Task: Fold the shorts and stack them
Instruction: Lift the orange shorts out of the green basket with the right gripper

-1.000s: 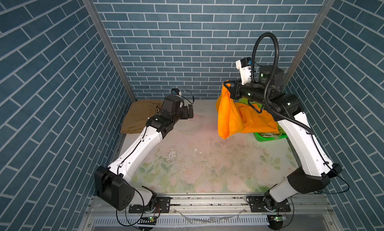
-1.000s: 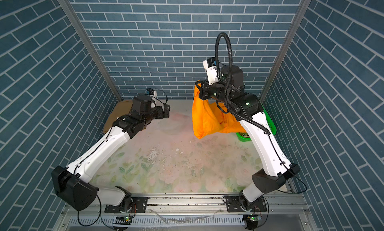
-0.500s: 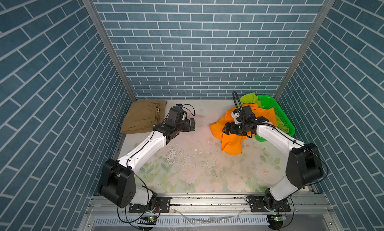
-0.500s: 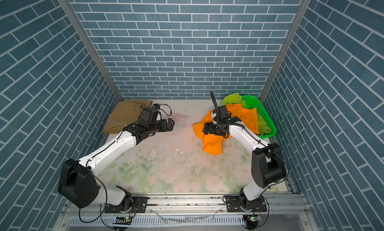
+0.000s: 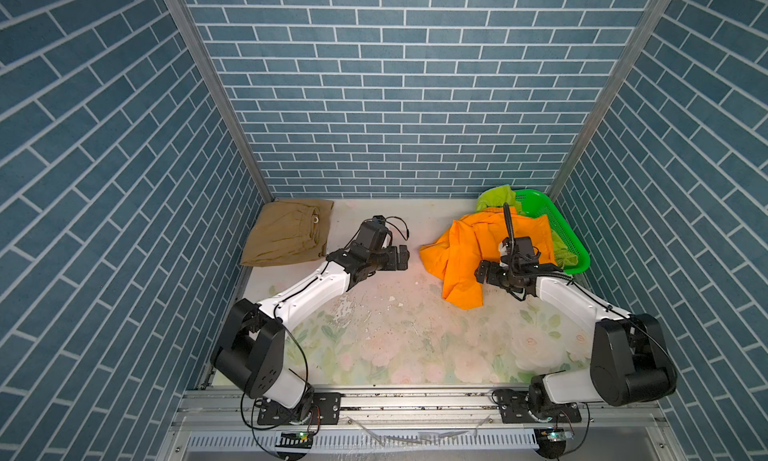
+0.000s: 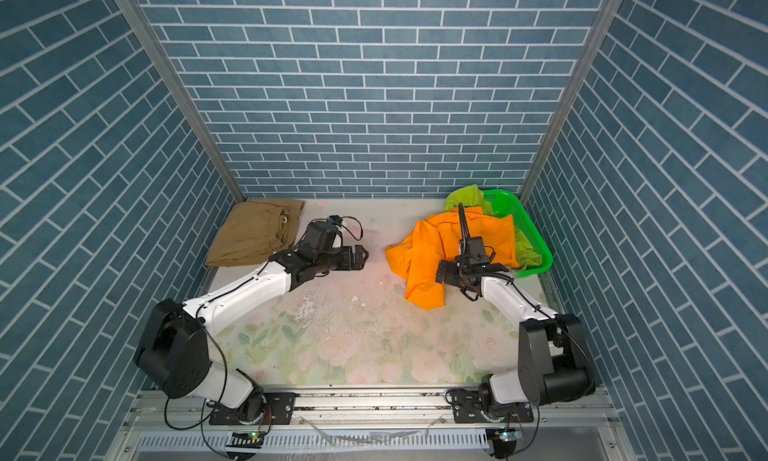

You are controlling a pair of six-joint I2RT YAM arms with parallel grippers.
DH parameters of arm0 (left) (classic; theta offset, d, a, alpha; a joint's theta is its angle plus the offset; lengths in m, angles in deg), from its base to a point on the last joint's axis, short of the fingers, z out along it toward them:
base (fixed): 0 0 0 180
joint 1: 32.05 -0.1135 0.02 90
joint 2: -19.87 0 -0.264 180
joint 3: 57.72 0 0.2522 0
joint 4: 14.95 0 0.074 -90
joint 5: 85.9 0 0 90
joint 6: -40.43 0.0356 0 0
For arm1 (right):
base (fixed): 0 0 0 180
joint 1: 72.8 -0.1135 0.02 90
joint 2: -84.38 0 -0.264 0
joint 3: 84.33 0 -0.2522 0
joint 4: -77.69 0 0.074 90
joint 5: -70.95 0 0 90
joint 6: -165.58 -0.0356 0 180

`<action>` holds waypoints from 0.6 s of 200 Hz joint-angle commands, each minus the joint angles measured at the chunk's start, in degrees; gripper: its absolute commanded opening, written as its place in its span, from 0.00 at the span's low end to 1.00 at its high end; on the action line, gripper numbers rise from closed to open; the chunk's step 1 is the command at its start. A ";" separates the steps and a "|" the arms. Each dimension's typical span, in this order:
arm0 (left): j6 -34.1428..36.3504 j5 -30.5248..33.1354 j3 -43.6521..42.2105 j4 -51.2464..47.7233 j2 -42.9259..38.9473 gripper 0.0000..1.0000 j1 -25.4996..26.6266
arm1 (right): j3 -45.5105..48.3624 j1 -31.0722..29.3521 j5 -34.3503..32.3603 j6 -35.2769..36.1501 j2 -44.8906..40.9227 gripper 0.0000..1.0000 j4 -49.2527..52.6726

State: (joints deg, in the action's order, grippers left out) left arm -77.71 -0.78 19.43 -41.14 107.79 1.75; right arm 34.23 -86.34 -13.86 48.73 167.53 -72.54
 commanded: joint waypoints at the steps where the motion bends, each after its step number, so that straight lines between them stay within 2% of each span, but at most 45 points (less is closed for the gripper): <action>1: -1.62 -0.53 2.65 1.71 1.88 1.00 2.34 | 0.72 0.10 -1.51 -4.50 3.51 0.98 -10.09; 20: -1.47 0.53 4.89 0.77 3.63 1.00 6.03 | 1.77 0.05 -0.54 -7.10 6.21 0.98 -17.07; 30: -1.48 1.31 5.31 0.79 4.21 1.00 7.73 | 1.80 0.04 -0.53 -8.54 7.91 0.83 -19.98; 35: -1.56 1.44 5.24 1.11 4.47 1.00 8.38 | 1.46 -0.03 1.56 -9.05 8.83 0.76 -20.99; 46: -2.07 1.71 4.37 2.12 4.61 1.00 9.43 | -0.53 -0.34 3.48 -9.53 10.83 0.54 -21.37; 57: -3.11 1.64 2.66 3.53 4.20 1.00 9.64 | -3.83 -0.96 6.33 -9.47 12.08 0.38 -19.93; 68: -3.59 2.47 1.02 4.08 3.27 1.00 9.56 | -7.28 -2.45 8.15 -8.55 11.82 0.28 -18.08; 83: -2.94 4.57 -0.26 2.95 1.31 1.00 9.45 | -12.52 -5.90 5.00 -5.29 10.02 0.14 -12.49; 103: -1.58 6.37 -0.90 1.11 -1.63 1.00 8.18 | -20.82 -10.72 1.94 -1.23 8.60 0.00 -5.83; 120: -1.67 5.81 -2.06 0.62 -4.71 1.00 5.57 | -26.79 -14.12 1.62 -0.10 8.25 0.00 -2.48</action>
State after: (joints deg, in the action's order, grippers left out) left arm -79.98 3.15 18.54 -39.41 108.32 10.32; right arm 14.99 -95.96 -11.15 44.23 179.46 -81.06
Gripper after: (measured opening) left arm 0.995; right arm 0.065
